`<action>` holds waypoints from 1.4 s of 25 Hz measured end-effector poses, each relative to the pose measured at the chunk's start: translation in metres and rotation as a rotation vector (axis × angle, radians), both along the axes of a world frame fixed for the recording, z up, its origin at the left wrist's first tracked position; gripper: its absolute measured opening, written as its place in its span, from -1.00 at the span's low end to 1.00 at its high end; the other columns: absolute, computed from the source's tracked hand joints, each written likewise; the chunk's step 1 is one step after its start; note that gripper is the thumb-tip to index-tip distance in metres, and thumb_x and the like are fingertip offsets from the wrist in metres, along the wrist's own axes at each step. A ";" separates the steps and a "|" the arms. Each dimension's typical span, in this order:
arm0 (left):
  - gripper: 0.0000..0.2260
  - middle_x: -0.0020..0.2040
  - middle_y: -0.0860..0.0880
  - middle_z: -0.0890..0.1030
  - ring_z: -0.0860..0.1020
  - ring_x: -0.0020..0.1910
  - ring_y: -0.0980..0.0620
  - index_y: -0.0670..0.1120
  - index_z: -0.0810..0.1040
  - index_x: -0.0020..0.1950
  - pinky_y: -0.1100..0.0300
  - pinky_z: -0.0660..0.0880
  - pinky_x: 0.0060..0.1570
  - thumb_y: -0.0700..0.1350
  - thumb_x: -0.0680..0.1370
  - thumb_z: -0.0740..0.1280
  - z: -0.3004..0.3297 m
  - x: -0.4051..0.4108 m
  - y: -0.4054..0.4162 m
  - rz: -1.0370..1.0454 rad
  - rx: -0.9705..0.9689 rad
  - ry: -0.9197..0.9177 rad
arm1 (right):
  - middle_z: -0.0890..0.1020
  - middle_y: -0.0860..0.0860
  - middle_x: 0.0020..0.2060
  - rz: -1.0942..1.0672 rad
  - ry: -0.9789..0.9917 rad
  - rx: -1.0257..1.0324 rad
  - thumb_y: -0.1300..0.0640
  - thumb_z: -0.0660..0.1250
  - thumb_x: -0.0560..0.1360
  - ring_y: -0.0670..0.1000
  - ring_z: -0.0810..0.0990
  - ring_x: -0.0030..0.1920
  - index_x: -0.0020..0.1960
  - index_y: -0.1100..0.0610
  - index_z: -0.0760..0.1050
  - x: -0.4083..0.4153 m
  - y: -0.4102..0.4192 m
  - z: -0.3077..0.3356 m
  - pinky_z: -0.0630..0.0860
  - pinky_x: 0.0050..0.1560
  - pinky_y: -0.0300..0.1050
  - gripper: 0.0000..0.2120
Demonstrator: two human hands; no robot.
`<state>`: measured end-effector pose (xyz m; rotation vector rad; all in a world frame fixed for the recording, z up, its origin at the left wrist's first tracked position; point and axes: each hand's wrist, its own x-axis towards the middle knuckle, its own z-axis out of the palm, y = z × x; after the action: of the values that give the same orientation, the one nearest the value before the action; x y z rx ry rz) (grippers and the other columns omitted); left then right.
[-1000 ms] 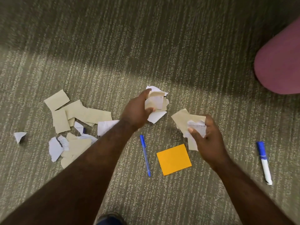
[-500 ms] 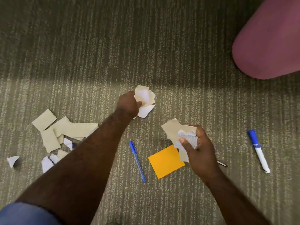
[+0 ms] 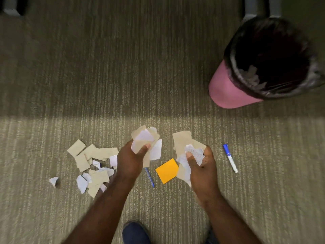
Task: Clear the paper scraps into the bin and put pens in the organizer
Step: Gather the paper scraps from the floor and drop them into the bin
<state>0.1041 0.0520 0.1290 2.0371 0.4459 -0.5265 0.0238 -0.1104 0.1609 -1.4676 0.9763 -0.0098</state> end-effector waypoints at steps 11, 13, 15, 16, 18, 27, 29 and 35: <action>-0.91 -0.12 0.05 0.70 0.64 -0.13 0.04 0.12 0.64 -0.09 0.09 0.53 -0.17 0.01 0.42 0.45 0.171 0.048 -0.113 0.125 -0.307 -0.005 | 0.61 0.17 0.03 -0.216 -0.037 -0.081 0.19 0.28 0.54 0.19 0.61 0.01 0.15 0.17 0.41 0.054 -0.126 0.131 0.57 0.03 0.19 -0.80; -0.91 -0.09 -0.03 0.70 0.64 -0.13 -0.02 0.06 0.65 -0.09 0.05 0.53 -0.11 -0.04 0.42 0.46 0.168 0.053 -0.159 0.119 -0.369 0.043 | 0.59 0.21 0.08 -0.279 -0.020 -0.055 0.25 0.26 0.54 0.24 0.59 0.07 0.16 0.18 0.39 0.063 -0.168 0.125 0.52 0.12 0.27 -0.80; -0.88 -0.11 -0.09 0.68 0.62 -0.16 -0.06 -0.03 0.65 -0.06 0.06 0.53 -0.15 -0.09 0.42 0.47 0.164 0.059 -0.212 0.127 -0.420 0.092 | 0.59 0.19 0.10 -0.360 0.003 0.006 0.31 0.22 0.54 0.20 0.60 0.08 0.17 0.13 0.40 0.076 -0.206 0.122 0.52 0.15 0.25 -0.77; -0.85 -0.12 -0.10 0.68 0.61 -0.17 -0.06 -0.07 0.64 -0.04 0.07 0.53 -0.18 -0.11 0.42 0.47 0.162 0.063 -0.240 0.119 -0.444 0.122 | 0.58 0.19 0.12 -0.399 0.009 0.053 0.34 0.20 0.53 0.18 0.60 0.08 0.20 0.14 0.39 0.084 -0.225 0.120 0.54 0.14 0.21 -0.73; -0.77 -0.05 -0.12 0.67 0.63 -0.11 -0.07 -0.14 0.61 0.06 0.08 0.56 -0.18 -0.09 0.45 0.44 0.161 0.075 -0.292 0.062 -0.475 0.211 | 0.59 0.16 0.13 -0.445 0.005 0.156 0.36 0.18 0.54 0.13 0.60 0.07 0.27 0.16 0.37 0.100 -0.257 0.120 0.56 0.08 0.08 -0.68; -0.42 0.35 -0.17 0.45 0.48 0.28 -0.07 -0.11 0.10 0.50 0.04 0.36 0.36 -0.08 0.56 0.28 0.166 0.101 -0.370 0.121 -0.740 0.340 | 0.53 -0.02 0.21 -0.354 -0.144 0.328 0.20 0.20 0.57 -0.07 0.50 0.23 0.39 0.10 0.31 0.098 -0.309 0.131 0.41 0.26 -0.16 -0.61; -0.51 0.36 -0.14 0.46 0.46 0.32 -0.04 -0.11 0.16 0.48 0.05 0.33 0.38 -0.15 0.58 0.23 0.163 0.097 -0.366 0.169 -0.867 0.326 | 0.51 0.01 0.26 -0.376 -0.194 0.343 0.24 0.17 0.58 -0.05 0.49 0.27 0.39 0.12 0.32 0.089 -0.308 0.128 0.41 0.29 -0.14 -0.62; -0.74 0.18 0.02 0.62 0.60 0.09 0.08 -0.03 0.48 0.26 0.24 0.53 0.03 -0.17 0.58 0.21 0.142 0.065 -0.308 0.064 -0.730 0.199 | 0.56 0.10 0.20 -0.378 -0.184 0.277 0.35 0.14 0.55 -0.01 0.55 0.21 0.25 0.17 0.45 0.073 -0.276 0.115 0.48 0.22 -0.14 -0.69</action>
<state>0.1688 -0.2556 0.2709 1.2738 0.3636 -0.7297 0.0971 -0.3865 0.2756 -0.9960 1.0448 -0.2697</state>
